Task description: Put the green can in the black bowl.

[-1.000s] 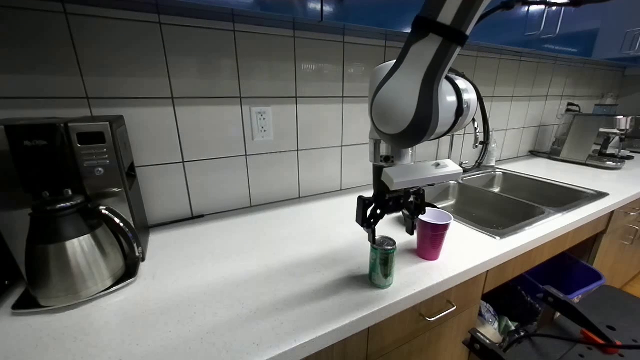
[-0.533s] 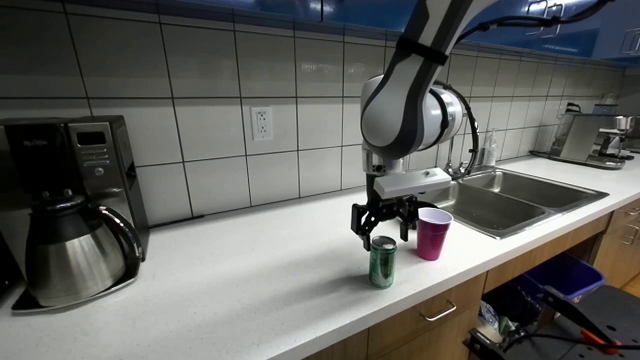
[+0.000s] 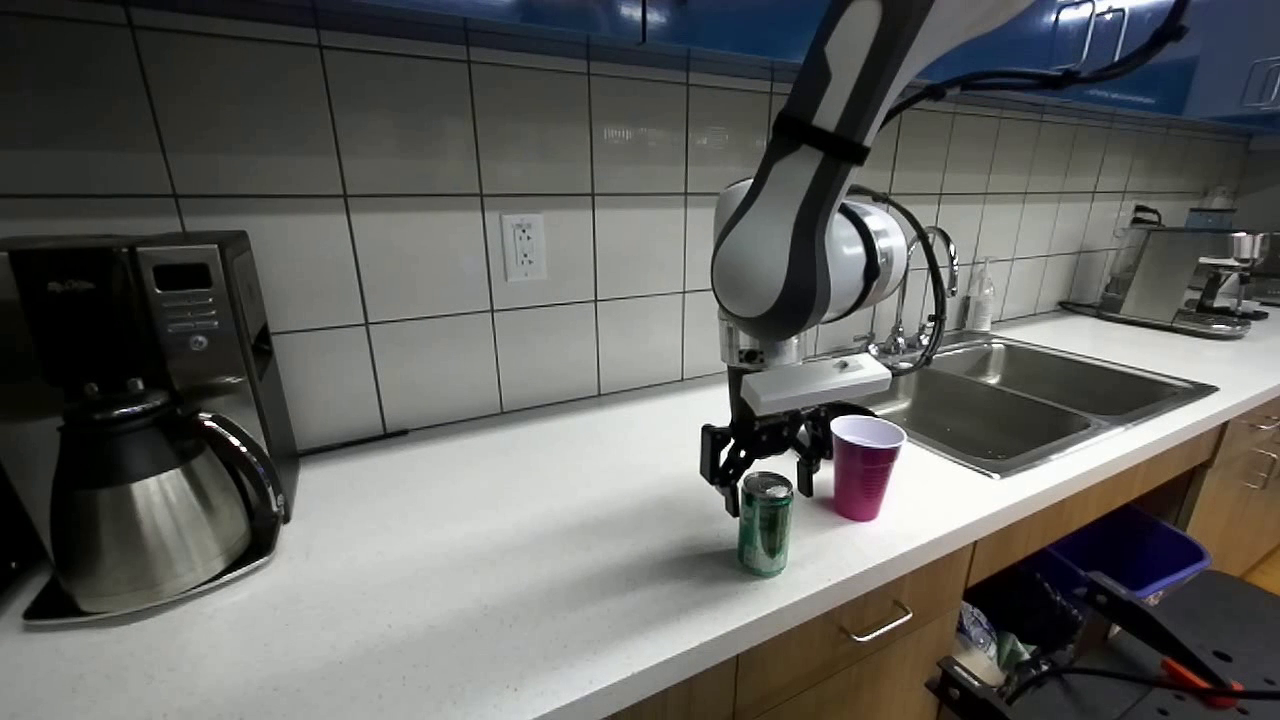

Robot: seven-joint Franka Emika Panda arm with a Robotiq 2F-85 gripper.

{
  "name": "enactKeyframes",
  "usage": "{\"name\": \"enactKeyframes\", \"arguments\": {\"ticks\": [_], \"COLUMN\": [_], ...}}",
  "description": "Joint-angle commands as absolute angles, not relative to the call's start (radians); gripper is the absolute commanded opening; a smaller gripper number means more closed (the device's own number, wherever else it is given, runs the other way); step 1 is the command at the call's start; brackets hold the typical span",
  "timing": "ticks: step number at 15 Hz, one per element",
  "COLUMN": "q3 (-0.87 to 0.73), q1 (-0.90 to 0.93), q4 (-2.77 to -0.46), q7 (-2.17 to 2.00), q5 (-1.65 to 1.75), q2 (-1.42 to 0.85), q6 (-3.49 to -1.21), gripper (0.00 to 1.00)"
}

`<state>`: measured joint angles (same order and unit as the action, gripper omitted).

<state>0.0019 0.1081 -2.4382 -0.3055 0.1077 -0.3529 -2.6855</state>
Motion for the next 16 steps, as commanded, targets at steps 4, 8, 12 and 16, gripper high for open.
{"name": "enactKeyframes", "arguments": {"ticks": [4, 8, 12, 16], "q3": [-0.014, -0.013, -0.014, -0.015], "q1": [0.125, 0.125, 0.126, 0.127], "q4": [-2.397, -2.386, -2.380, -2.376], "q7": [-0.302, -0.300, -0.297, -0.297], "q5": [0.087, 0.084, 0.085, 0.084], "q2": [-0.399, -0.415, -0.423, -0.427], "q6": [-2.676, -2.676, -2.676, -2.676], "gripper": [1.00, 1.00, 0.66, 0.39]}}
